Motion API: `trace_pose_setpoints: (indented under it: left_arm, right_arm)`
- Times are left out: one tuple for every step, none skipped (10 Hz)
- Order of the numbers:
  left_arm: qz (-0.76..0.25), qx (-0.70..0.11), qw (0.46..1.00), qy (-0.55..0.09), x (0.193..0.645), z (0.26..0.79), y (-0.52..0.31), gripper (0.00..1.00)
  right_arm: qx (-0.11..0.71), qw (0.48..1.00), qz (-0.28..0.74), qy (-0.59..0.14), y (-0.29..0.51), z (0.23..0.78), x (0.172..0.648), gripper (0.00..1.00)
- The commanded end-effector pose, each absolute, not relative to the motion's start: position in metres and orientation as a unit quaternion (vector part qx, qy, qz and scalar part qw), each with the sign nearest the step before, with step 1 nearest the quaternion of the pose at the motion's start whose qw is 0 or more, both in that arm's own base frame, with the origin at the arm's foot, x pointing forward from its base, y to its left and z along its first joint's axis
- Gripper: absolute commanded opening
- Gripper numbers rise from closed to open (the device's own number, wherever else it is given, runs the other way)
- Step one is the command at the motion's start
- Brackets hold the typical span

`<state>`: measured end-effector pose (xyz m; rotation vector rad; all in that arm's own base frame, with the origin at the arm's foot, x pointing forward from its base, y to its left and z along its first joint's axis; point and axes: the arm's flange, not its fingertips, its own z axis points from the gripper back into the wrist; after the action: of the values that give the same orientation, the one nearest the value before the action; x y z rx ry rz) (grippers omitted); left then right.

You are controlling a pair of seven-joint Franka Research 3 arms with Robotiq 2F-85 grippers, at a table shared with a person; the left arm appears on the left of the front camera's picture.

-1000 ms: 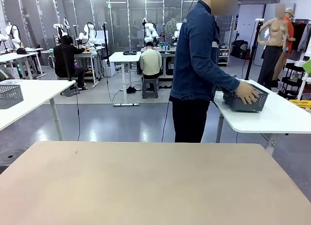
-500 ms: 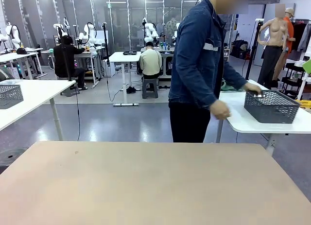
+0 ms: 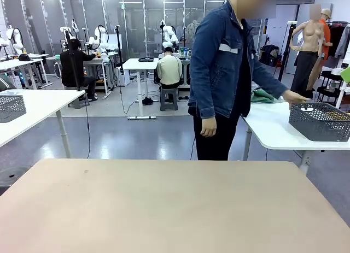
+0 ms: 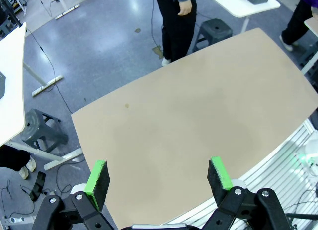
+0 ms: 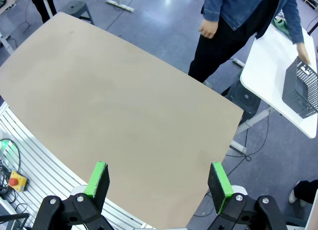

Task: Fold the towels and place them in the basket.
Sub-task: When a person lays out a Towel with hook on the table, fold it in half twice.

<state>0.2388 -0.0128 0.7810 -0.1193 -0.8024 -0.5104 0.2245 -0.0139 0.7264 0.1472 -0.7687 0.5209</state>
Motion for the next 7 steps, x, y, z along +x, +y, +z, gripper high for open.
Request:
trace_pose_setpoints:
  left_arm:
    - [-0.25, -0.059, 0.886, -0.386, 0.2393, 0.7821, -0.0132, 1.0]
    - [-0.25, -0.059, 0.886, -0.386, 0.2393, 0.7821, -0.0132, 1.0]
    - [-0.25, -0.059, 0.886, -0.386, 0.2393, 0.7821, -0.0132, 1.0]
    - [-0.25, -0.059, 0.886, -0.386, 0.2393, 0.7821, -0.0132, 1.0]
    - [-0.25, -0.059, 0.886, -0.386, 0.2393, 0.7821, -0.0132, 1.0]
    - [-0.25, -0.059, 0.886, -0.386, 0.2393, 0.7821, -0.0132, 1.0]
    - [-0.25, -0.059, 0.886, -0.386, 0.2393, 0.7821, -0.0132, 1.0]
  right_arm:
    - [0.071, 0.892, 0.252, -0.37, -0.0132, 0.7265, 0.2255, 1.0]
    - [0.071, 0.892, 0.252, -0.37, -0.0132, 0.7265, 0.2255, 1.0]
    - [0.071, 0.892, 0.252, -0.37, -0.0132, 0.7265, 0.2255, 1.0]
    - [0.071, 0.892, 0.252, -0.37, -0.0132, 0.7265, 0.2255, 1.0]
    - [0.071, 0.892, 0.252, -0.37, -0.0132, 0.7265, 0.2255, 1.0]
    - [0.071, 0.892, 0.252, -0.37, -0.0132, 0.7265, 0.2255, 1.0]
    - [0.071, 0.892, 0.252, -0.37, -0.0132, 0.7265, 0.2255, 1.0]
